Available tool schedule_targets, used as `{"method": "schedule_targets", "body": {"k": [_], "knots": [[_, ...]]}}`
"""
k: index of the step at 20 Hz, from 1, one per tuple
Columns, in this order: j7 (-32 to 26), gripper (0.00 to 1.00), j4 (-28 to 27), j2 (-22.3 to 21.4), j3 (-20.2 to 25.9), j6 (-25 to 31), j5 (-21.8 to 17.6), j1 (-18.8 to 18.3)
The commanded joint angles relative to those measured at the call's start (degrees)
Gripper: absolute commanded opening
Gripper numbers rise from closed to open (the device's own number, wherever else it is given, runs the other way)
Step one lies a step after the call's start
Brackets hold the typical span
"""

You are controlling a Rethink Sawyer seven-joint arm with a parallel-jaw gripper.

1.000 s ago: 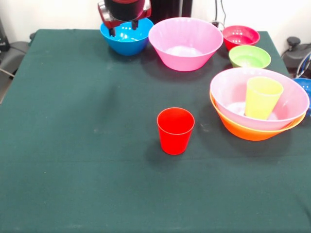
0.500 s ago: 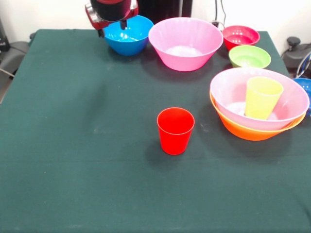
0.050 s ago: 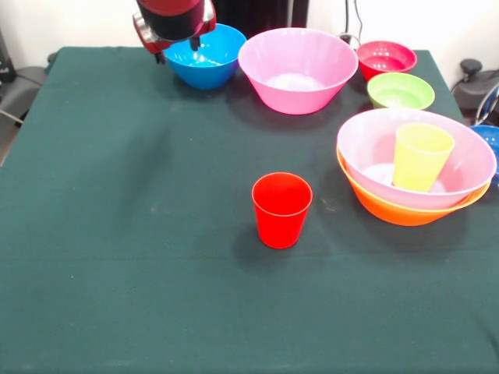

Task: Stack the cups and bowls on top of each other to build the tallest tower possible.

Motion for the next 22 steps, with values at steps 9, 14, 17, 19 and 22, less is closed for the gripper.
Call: {"method": "schedule_targets", "body": {"k": [9,14,17,19,22], "knots": [[-14.92,1.00,0.99,6.14,0.67,-8.80,-7.95,-0.25],[-15.16,1.00,1.17,5.99,0.67,-8.59,-8.25,-0.40],[-15.22,0.00,1.45,6.10,0.57,-8.92,-8.46,-0.57],[-15.20,0.00,1.53,6.13,0.48,-8.98,-8.62,-0.51],[-15.12,0.00,1.62,6.19,0.32,-9.00,-8.76,-0.40]]}}
